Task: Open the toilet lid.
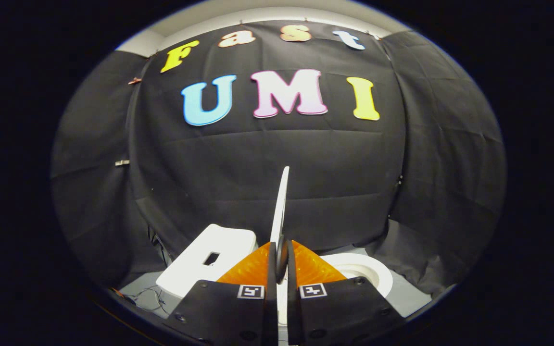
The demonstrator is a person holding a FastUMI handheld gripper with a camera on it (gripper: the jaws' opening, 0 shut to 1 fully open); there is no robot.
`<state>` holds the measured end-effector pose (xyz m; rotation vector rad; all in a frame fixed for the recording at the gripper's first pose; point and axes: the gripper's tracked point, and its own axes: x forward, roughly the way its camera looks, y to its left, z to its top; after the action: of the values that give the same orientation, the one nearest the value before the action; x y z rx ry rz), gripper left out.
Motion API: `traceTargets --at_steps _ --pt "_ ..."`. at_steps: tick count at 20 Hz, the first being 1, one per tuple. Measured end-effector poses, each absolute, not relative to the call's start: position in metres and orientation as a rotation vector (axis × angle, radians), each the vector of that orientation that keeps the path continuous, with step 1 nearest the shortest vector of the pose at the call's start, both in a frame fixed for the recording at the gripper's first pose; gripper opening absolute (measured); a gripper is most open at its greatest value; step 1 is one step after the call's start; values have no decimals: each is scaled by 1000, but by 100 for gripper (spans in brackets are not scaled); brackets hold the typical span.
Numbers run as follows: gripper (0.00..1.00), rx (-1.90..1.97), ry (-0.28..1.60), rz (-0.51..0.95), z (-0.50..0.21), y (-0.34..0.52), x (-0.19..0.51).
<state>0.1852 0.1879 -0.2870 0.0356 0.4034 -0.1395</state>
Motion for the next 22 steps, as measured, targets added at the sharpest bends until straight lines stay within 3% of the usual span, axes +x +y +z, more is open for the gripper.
traceTargets --at_steps 9,11,15,20,22 --pt "15 -88 411 -4 -295 265 195" --pt "28 -78 452 37 -312 281 196" --pt "34 -28 469 84 -315 300 194" --pt "96 17 433 139 -294 306 189" --pt "99 31 419 147 -283 302 184"
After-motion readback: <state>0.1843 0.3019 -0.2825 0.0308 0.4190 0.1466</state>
